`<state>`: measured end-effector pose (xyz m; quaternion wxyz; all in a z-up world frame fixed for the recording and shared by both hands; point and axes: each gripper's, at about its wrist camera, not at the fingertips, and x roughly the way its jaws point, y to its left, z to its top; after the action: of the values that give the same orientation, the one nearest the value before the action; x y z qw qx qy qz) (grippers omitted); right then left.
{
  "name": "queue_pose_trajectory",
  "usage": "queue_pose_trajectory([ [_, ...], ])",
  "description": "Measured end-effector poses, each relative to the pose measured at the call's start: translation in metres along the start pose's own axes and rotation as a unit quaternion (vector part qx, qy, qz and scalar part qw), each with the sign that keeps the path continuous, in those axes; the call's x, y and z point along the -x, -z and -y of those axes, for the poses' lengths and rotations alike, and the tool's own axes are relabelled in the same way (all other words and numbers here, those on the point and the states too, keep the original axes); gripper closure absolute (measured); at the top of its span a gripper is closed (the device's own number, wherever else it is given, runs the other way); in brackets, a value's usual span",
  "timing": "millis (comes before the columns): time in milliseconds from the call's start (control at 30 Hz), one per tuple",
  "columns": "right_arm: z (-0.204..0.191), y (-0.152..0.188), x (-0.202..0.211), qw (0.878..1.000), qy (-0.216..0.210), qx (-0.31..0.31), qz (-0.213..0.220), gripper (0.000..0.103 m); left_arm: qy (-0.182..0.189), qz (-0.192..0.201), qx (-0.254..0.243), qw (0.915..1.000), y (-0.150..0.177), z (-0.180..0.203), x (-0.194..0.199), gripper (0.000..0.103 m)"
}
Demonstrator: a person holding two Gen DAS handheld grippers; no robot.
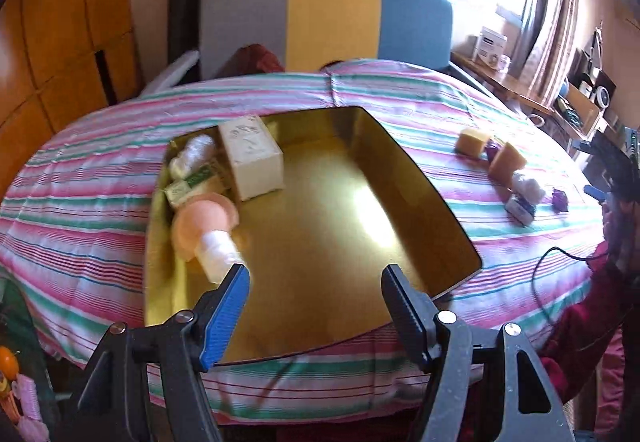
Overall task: Organize objects
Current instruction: 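Move both tools back toward the sponges and tissue pack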
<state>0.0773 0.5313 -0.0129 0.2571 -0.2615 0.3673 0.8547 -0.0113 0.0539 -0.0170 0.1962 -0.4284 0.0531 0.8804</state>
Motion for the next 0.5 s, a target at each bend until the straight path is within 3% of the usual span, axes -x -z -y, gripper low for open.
queue_pose_trajectory([
  [233, 0.006, 0.002, 0.002, 1.000, -0.018, -0.013, -0.003, 0.000, 0.040, -0.020, -0.031, 0.9986, -0.005, 0.030, -0.009, 0.033],
  [400, 0.013, 0.000, 0.001, 0.999, -0.028, -0.031, -0.006, 0.000, 0.040, -0.025, -0.052, 0.9976, -0.006, 0.049, -0.012, 0.033],
  [500, 0.014, 0.000, 0.000, 0.999, -0.032, -0.034, -0.007, 0.000, 0.067, -0.018, -0.072, 0.9950, -0.001, 0.063, -0.006, 0.033],
])
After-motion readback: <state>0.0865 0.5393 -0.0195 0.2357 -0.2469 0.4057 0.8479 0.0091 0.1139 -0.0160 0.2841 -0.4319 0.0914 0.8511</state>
